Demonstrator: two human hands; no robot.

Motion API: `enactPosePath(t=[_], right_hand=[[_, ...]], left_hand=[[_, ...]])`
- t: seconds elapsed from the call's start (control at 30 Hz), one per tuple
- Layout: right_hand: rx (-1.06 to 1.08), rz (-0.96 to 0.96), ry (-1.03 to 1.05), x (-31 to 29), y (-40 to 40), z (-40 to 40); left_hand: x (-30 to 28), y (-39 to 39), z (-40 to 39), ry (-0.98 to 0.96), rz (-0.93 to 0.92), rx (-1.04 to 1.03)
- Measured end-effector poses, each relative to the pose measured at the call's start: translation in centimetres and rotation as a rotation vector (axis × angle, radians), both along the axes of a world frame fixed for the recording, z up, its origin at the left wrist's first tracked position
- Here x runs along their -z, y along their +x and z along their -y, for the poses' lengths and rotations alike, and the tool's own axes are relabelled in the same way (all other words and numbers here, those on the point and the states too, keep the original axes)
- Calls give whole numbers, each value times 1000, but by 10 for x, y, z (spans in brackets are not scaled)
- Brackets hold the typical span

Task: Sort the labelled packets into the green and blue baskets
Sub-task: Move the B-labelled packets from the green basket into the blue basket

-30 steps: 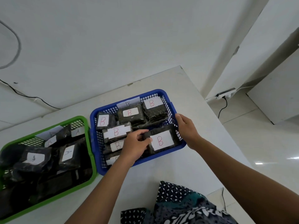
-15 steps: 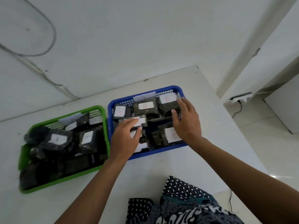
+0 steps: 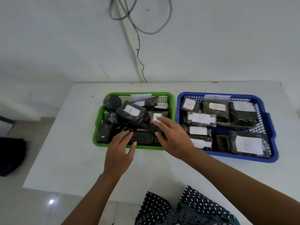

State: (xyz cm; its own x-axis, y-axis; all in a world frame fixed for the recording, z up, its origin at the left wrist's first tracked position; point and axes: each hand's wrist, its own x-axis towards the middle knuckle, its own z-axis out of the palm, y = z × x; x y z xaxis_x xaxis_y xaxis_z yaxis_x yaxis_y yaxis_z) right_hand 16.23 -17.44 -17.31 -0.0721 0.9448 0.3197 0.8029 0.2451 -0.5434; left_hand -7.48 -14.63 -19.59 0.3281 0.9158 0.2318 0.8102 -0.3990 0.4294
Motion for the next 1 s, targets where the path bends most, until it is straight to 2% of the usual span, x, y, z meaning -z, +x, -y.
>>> enactPosePath(t=[0.1, 0.17, 0.27, 0.43, 0.57, 0.67, 0.8, 0.9, 1.0], right_hand=[[-109, 47, -40, 6, -32, -6], [-148, 73, -139, 12, -49, -11], [-142, 114, -314, 21, -65, -22], [-100, 262, -479, 23, -77, -45], [-52, 305, -640, 18, -83, -61], [-13, 250, -636, 15, -85, -63], [-10, 89, -578, 11, -79, -51], [-10, 82, -444, 8, -71, -43], [-9, 88, -187, 8, -70, -31]], left_hand=[[8, -27, -4, -59, -53, -12], [14, -41, -9, -90, -80, 10], [20, -55, -17, -82, -99, 79], [25, -65, -30, 6, -59, 163], [26, -67, -35, -13, -17, 182], [19, -66, -38, -90, 34, 144], [4, -56, -49, -316, 159, 29], [-10, -52, -62, -478, 185, -49], [-17, -44, -75, -620, 139, -59]])
